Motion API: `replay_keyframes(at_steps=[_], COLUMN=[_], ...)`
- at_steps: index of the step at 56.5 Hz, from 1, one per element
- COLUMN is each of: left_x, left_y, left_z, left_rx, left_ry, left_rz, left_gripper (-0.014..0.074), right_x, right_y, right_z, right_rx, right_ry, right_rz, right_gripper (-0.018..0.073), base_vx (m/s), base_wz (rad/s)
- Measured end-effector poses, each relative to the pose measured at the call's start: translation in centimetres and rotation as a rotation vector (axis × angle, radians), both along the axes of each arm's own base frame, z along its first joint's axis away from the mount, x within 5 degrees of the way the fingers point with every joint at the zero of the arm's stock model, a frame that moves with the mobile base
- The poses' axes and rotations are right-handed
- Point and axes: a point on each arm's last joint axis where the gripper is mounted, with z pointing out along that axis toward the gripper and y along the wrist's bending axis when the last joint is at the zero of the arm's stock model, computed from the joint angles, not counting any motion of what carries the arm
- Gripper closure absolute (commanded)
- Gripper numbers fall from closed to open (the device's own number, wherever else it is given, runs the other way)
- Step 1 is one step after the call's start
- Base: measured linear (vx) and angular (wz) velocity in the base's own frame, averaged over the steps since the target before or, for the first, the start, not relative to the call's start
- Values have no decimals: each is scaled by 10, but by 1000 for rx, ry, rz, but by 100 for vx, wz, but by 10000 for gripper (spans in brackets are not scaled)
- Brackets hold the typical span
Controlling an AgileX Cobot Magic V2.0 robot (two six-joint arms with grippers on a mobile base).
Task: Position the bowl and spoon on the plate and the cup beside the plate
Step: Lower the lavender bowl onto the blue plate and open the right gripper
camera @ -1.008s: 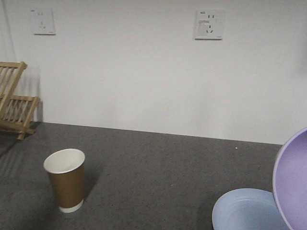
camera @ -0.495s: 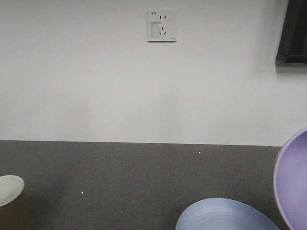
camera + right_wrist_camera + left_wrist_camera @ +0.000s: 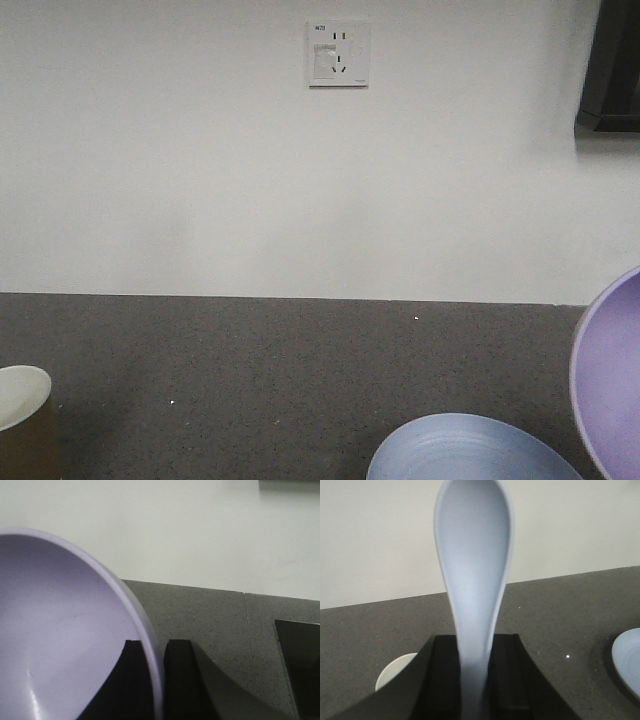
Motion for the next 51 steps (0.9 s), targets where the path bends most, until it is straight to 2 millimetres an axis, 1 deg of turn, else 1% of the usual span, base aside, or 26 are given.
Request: replay_keyframes(at_steps=[37, 47, 51], left_x=[0, 0, 0], left_y=[0, 0, 0], left_z=[0, 0, 0], left_rx=[0, 0, 0], left_ry=[0, 0, 0], left_rz=[0, 0, 0], left_gripper=[596, 596, 596], right_x=[1, 1, 5], right_y=[0, 1, 1], right_z=[2, 3, 2], right_rx=[4, 31, 69], right_ry=[-22, -28, -18], right_rz=[-6, 4, 4], right_gripper=[568, 568, 568], base_vx=[0, 0, 0], base_wz=[0, 0, 0])
